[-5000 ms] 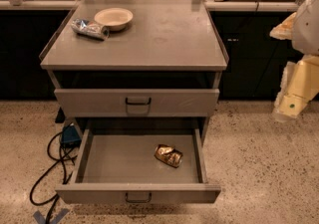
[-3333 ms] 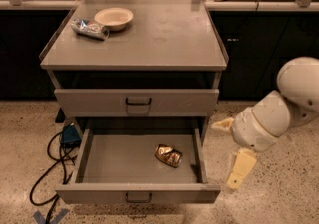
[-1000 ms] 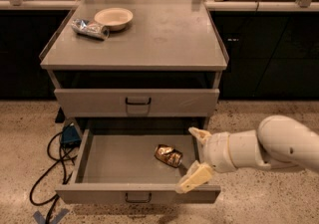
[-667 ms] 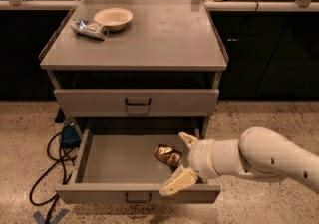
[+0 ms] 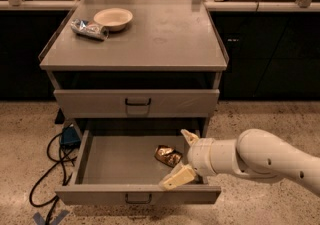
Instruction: Pick orange can from middle drawer and place on counter
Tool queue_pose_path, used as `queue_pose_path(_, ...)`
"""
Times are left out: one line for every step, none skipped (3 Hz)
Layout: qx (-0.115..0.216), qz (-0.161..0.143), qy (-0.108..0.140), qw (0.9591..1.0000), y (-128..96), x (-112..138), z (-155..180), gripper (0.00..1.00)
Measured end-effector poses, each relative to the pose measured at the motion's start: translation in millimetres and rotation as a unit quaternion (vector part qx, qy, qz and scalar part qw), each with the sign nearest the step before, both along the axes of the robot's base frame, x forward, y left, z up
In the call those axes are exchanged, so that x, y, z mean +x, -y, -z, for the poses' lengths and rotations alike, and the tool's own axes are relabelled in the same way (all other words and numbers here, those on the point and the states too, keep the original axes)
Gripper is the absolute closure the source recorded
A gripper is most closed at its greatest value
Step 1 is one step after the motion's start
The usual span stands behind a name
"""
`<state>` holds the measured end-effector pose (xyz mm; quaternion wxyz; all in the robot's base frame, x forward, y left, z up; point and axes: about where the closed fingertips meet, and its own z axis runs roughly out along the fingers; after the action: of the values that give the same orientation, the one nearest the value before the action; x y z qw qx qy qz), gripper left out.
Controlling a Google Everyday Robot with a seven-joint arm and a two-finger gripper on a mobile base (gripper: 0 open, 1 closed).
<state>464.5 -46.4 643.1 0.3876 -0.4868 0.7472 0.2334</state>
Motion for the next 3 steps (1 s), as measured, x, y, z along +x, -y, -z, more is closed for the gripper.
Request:
queue_pose_path(0.011,0.002,-0.013,0.9999,-18,23,26,0.0)
queue_pose_path(0.016,0.034,-0.019,0.9991,-38,54,64,0.0)
queue_pose_path(0.014,0.03,-0.017,0.9993,-39,52,64,0.0)
